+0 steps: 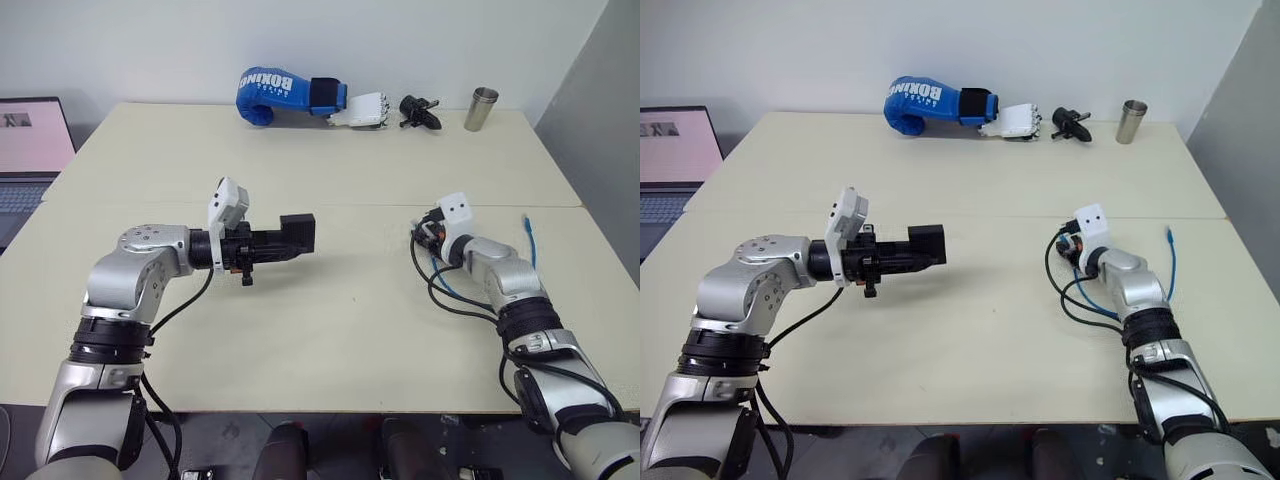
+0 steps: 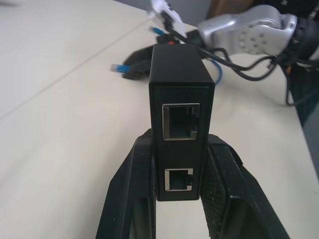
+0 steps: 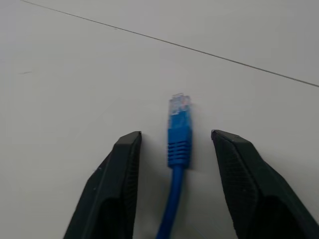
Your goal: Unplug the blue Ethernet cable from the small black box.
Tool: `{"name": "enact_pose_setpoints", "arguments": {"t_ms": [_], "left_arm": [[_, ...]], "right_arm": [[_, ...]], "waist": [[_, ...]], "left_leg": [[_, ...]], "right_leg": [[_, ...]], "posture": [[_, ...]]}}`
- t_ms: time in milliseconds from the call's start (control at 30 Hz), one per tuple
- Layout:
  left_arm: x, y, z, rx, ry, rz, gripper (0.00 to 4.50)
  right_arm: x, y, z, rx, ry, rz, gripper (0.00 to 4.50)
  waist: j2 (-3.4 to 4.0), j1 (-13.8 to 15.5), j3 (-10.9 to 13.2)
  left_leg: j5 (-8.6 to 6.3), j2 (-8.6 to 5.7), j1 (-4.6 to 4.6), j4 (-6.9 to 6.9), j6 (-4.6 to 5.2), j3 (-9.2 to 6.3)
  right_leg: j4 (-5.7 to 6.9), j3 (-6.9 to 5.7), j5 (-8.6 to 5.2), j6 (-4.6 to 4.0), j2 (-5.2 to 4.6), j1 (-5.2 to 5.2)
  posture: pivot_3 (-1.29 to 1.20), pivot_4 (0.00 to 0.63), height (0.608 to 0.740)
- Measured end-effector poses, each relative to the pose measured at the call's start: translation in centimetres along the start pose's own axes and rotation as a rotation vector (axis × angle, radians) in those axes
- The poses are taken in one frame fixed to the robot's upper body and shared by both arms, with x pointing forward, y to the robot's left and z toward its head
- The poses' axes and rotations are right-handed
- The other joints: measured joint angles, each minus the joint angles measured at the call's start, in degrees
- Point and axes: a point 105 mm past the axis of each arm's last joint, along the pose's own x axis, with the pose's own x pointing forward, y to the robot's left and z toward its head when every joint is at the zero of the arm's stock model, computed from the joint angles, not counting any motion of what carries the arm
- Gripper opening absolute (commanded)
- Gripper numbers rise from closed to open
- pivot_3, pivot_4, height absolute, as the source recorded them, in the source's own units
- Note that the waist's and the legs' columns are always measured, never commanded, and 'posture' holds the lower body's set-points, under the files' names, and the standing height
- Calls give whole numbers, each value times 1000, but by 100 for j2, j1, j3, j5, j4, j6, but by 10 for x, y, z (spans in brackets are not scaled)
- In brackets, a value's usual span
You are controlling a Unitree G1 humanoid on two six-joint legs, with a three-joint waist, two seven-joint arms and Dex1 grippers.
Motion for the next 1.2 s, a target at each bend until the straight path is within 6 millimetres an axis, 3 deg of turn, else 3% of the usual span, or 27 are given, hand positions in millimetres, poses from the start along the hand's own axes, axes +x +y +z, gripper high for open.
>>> {"name": "enact_pose_setpoints", "arguments": {"t_ms": [100,267,400,533,733,867,933,1000,1200], "left_arm": [[2,17,1,22,-47,125,802],[-3,55,-6,60,-128,439,802],[-7,70,-25,90,-132,610,802],[-9,74,-62,77,-112,739,802],[-22,81,-98,-7,-77,852,802],[-23,83,-101,-20,-75,862,802],[-22,85,-102,-30,-73,868,1511],[-23,86,-103,-39,-68,873,1758],[-24,88,-105,-58,-62,877,3157]], "right_arm": [[-11,13,13,12,-42,76,3668],[-44,43,64,-198,-227,213,3726],[-51,90,66,-340,-267,383,3726],[-55,135,64,-396,-292,532,3726],[-56,142,63,-396,-286,563,3726],[-55,142,60,-388,-269,570,3726],[-55,142,60,-386,-263,571,3726],[-55,142,59,-383,-255,574,3726],[-55,142,58,-382,-250,578,3726]], "waist": [[1,7,0],[0,-1,-1],[0,-9,-1],[-1,13,-1],[-4,47,-4],[-4,42,-5],[-4,41,-5],[-4,37,-6],[-4,27,-6]], "left_leg": [[0,-1,-2,1,0,1],[0,0,-5,3,1,-1],[0,0,-2,3,1,-2],[0,-2,-4,7,0,-4],[0,-9,-6,11,0,-10],[0,-8,-3,10,0,-11],[0,-8,2,10,0,-12],[0,-8,13,9,0,-10],[0,-8,30,8,1,-9]], "right_leg": [[0,0,0,0,-2,-1],[-4,-3,1,1,-3,-1],[0,-3,1,1,-2,-1],[1,-6,1,1,-6,0],[0,-12,3,3,-9,3],[4,-14,3,3,-8,4],[6,-15,3,3,-8,8],[12,-13,3,3,-8,14],[26,-10,2,3,-7,23]], "posture": [[0,150,740],[0,150,740],[0,150,740],[0,150,740],[0,150,740],[0,150,740],[0,150,740],[0,150,740],[0,150,740]]}}
